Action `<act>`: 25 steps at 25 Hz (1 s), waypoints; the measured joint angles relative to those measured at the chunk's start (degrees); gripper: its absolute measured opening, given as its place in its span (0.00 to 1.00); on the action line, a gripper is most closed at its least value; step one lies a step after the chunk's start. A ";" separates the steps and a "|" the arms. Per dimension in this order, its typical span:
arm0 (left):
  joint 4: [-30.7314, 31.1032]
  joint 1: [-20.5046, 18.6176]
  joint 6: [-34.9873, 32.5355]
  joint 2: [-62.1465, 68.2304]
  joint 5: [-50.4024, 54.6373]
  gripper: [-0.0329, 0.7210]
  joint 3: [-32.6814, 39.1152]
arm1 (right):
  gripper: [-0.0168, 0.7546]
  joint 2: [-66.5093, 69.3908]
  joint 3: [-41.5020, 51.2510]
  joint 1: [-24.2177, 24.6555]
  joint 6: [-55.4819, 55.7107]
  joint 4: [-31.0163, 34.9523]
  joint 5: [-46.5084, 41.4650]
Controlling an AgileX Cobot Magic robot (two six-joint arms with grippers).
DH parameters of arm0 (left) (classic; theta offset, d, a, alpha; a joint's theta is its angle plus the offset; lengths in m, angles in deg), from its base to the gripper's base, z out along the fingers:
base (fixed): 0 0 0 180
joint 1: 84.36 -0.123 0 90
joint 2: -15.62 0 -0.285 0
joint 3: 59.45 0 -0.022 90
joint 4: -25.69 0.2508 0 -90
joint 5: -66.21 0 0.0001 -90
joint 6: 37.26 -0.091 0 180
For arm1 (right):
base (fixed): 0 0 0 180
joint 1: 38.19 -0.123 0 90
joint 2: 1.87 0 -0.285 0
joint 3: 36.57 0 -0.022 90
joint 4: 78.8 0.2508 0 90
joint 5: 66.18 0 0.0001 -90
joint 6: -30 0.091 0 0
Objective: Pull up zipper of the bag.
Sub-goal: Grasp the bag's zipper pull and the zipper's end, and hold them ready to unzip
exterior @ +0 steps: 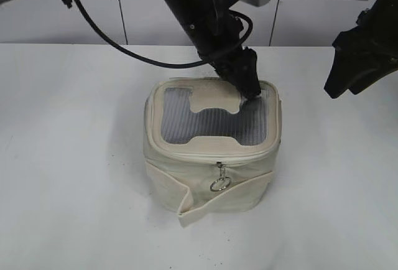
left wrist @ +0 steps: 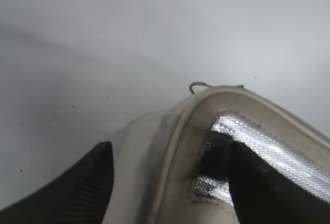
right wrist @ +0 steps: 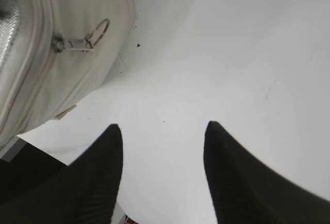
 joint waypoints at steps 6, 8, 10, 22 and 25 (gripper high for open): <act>-0.32 0.24 -0.12 1.62 -0.04 0.72 0.00 | 0.54 0.00 0.00 0.00 0.00 0.00 0.00; -0.07 0.51 -0.12 1.62 0.09 0.64 0.00 | 0.54 0.00 0.00 0.00 0.00 0.00 0.00; -0.07 0.70 -0.12 1.62 0.41 0.48 -0.05 | 0.54 0.00 0.00 0.00 0.00 0.39 0.00; 0.22 0.87 -0.12 1.62 0.25 0.12 -0.05 | 0.50 -0.08 0.64 0.00 -1.00 2.25 0.05; 0.36 0.87 -0.12 1.09 0.43 0.12 0.01 | 0.49 -0.22 3.73 0.00 -4.23 4.27 0.35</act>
